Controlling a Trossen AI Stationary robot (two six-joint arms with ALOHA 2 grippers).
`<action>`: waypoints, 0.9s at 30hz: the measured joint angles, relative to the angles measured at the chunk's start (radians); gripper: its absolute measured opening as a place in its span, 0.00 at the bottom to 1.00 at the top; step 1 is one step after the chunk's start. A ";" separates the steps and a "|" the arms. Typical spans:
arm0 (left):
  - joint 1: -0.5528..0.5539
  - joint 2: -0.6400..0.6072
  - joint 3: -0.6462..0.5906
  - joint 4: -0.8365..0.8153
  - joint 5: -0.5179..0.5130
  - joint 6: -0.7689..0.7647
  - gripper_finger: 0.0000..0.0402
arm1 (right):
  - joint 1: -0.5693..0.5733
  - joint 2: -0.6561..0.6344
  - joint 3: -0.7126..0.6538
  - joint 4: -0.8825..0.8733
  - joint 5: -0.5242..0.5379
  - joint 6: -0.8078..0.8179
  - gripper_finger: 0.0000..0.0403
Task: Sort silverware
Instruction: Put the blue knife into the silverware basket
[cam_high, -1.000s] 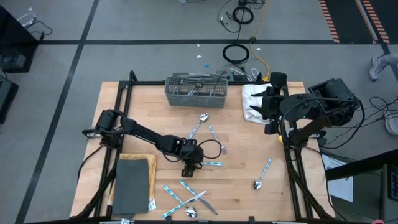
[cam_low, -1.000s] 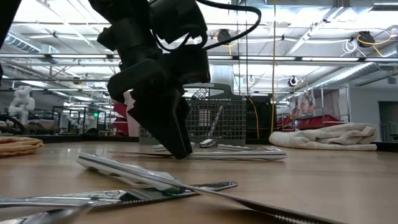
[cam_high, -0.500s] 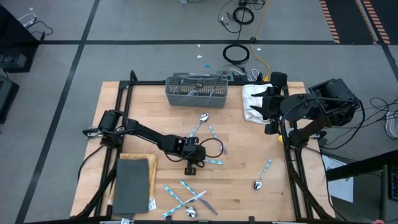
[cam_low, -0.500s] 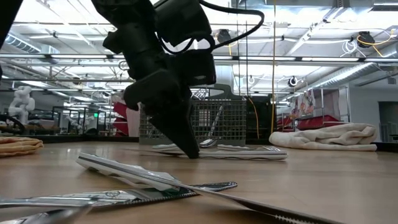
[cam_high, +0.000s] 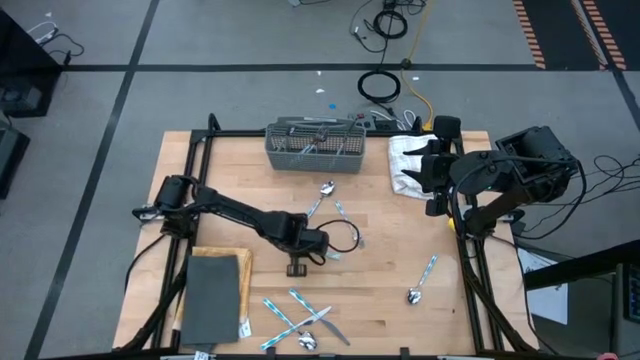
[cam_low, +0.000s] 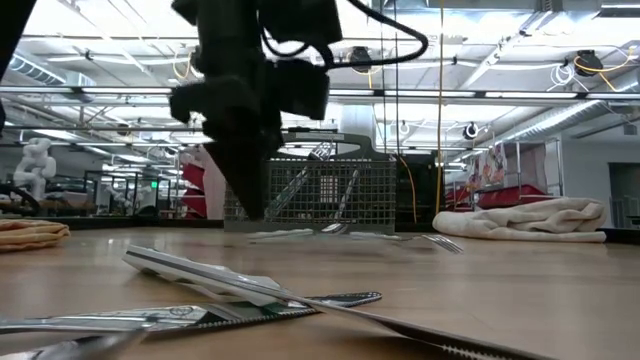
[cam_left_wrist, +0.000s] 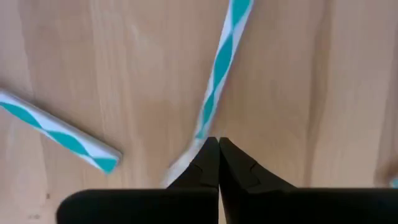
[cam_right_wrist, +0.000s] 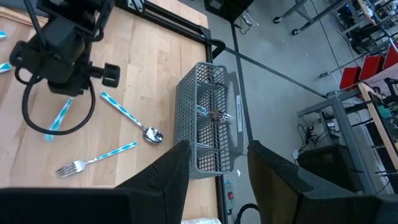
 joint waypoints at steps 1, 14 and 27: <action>-0.001 0.001 0.015 -0.034 -0.001 0.009 0.00 | 0.000 0.000 0.000 0.000 0.000 0.000 0.37; 0.006 0.001 0.073 -0.095 0.053 0.101 0.05 | 0.000 0.000 0.000 0.000 0.000 0.002 0.37; 0.053 0.020 0.058 0.019 0.065 0.203 0.51 | 0.000 0.000 0.000 0.000 -0.001 0.014 0.37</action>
